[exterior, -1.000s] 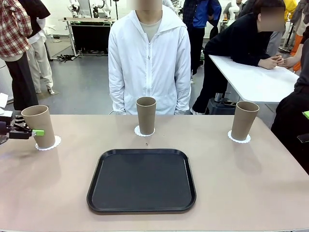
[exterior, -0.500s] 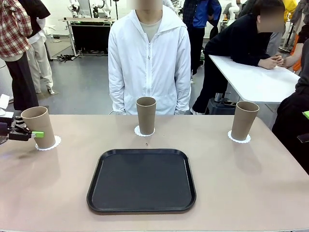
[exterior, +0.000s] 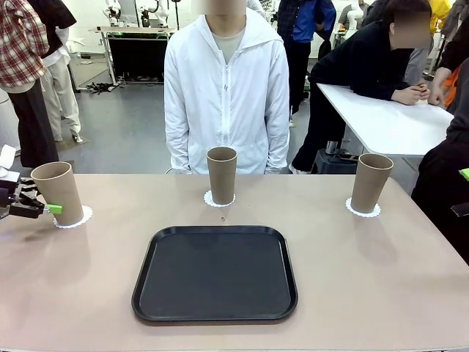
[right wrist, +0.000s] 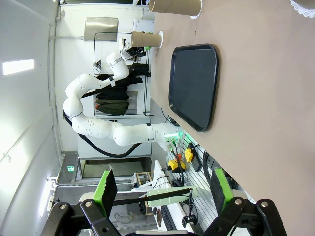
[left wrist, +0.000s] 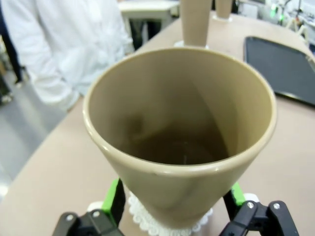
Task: Place coasters on the table and set cups on them.
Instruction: Take one Reusable plastic cup from the Flat Tray and place it on a coaster set by the human.
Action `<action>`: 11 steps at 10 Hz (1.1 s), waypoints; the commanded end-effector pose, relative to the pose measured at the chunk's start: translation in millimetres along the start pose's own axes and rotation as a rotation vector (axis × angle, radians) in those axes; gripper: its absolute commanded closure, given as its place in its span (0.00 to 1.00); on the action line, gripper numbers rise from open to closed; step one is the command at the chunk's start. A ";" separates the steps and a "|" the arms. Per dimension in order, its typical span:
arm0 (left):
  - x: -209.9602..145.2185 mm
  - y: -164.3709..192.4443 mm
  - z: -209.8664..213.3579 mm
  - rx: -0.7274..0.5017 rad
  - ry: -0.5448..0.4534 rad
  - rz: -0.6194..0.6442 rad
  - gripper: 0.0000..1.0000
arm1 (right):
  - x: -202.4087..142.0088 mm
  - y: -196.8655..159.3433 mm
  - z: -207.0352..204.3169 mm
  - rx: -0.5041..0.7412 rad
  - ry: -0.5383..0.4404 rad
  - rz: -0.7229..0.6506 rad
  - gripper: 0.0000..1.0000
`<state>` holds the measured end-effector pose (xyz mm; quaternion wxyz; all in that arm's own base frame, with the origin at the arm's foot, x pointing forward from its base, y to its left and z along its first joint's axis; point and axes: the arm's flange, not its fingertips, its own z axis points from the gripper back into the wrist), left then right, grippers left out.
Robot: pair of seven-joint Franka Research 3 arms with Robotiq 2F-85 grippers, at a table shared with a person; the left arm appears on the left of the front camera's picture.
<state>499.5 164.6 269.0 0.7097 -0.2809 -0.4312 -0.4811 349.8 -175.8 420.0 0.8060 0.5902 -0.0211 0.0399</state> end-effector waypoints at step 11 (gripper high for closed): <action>108.4 -35.5 125.7 0.304 0.424 -0.025 0.00 | -0.9 0.9 0.6 0.009 0.002 0.003 0.00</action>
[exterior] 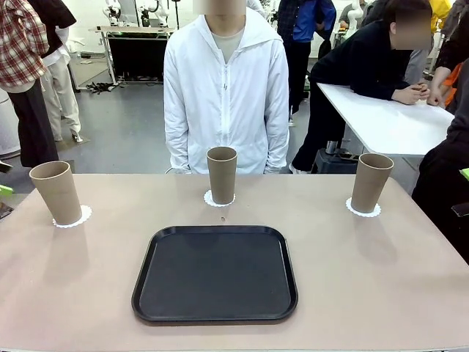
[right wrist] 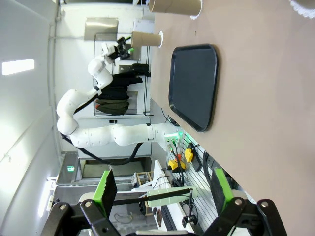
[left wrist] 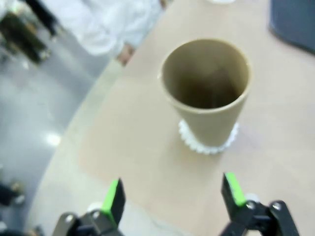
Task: Place coasters on the table and set cups on them.
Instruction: Take one Reusable plastic cup from the Flat Tray and place it on a coaster set by the human.
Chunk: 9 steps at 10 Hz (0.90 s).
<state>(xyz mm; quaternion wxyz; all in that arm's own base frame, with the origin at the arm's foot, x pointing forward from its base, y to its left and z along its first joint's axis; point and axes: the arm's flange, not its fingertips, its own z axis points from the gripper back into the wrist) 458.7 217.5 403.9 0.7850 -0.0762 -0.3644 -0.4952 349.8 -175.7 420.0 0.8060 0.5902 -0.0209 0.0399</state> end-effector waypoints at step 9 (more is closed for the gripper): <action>200.4 -85.0 62.7 0.247 0.506 0.224 0.00 | -0.9 0.9 0.7 0.009 0.002 0.003 0.00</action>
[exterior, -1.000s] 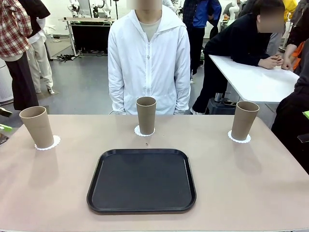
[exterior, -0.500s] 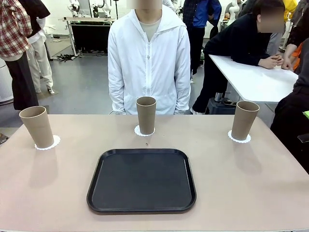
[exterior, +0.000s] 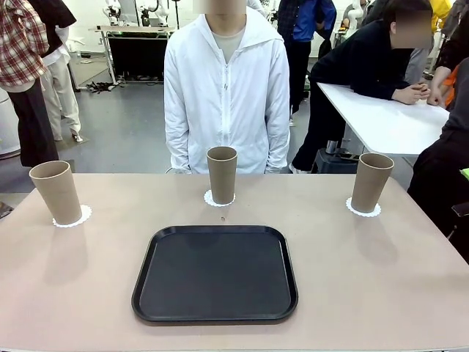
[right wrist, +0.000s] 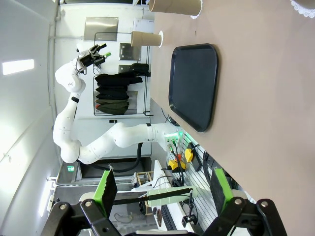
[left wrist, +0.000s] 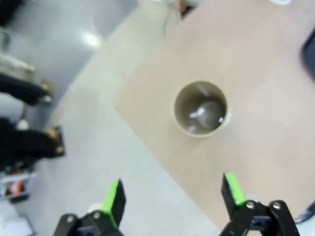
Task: Place coasters on the table and set cups on them.
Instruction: Take one Reusable plastic cup from the Flat Tray and place it on a coaster set by the human.
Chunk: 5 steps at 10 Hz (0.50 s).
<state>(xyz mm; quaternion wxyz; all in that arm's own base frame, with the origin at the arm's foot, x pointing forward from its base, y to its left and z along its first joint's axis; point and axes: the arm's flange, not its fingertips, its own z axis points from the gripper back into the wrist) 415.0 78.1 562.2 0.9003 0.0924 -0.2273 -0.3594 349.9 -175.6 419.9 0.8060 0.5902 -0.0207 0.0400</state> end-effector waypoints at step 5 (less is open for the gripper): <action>11.8 -52.6 -10.4 -0.095 0.102 -0.025 0.00 | -1.0 0.9 0.8 0.009 0.002 0.003 0.00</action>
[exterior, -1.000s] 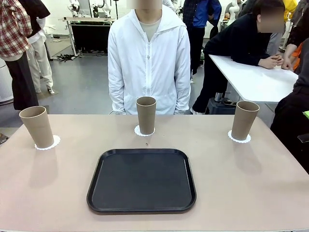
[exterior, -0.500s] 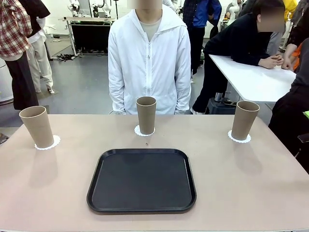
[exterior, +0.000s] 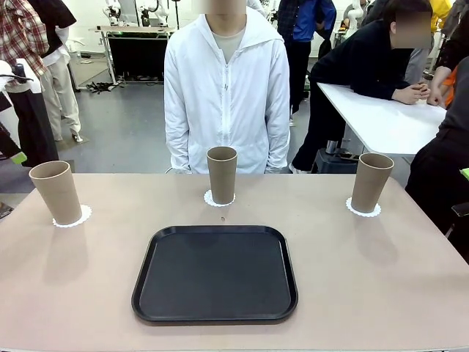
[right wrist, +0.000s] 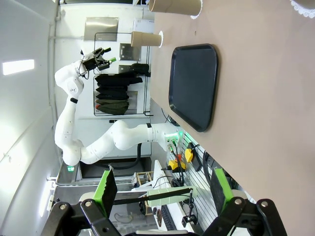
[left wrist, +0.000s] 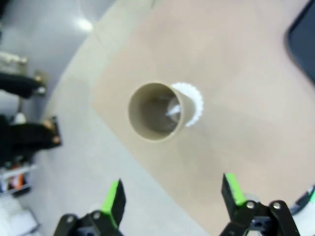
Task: Place coasters on the table and set cups on them.
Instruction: Take one Reusable plastic cup from the Flat Tray and place it on a coaster set by the human.
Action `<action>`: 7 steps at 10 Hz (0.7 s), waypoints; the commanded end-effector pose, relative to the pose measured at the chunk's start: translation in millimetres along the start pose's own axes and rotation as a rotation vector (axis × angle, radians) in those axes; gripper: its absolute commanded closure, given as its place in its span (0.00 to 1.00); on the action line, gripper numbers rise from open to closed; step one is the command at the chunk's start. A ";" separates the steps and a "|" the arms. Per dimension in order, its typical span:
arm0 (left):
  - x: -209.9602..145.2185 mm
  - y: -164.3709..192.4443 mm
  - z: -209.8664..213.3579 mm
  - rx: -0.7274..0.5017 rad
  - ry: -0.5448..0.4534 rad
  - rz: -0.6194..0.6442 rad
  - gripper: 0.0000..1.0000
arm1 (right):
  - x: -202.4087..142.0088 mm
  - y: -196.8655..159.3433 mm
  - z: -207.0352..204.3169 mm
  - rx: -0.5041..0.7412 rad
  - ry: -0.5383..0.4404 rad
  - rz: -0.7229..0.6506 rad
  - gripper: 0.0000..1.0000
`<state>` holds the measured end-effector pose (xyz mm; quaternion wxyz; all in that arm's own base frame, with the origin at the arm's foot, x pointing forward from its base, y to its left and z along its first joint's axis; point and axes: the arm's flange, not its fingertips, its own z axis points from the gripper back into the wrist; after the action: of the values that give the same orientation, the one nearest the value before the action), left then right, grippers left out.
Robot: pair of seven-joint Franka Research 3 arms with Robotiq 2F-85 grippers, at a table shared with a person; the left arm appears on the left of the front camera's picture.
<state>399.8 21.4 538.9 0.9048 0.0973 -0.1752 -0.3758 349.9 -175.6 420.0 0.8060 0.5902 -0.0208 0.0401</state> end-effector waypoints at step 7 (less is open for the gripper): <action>-26.4 2.9 -17.9 -0.167 0.042 0.010 0.00 | -1.0 0.9 0.8 0.009 0.002 0.003 0.00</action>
<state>390.4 45.4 515.7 0.9130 0.0199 -0.1205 -0.3894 349.8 -175.7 420.0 0.8060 0.5902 -0.0209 0.0399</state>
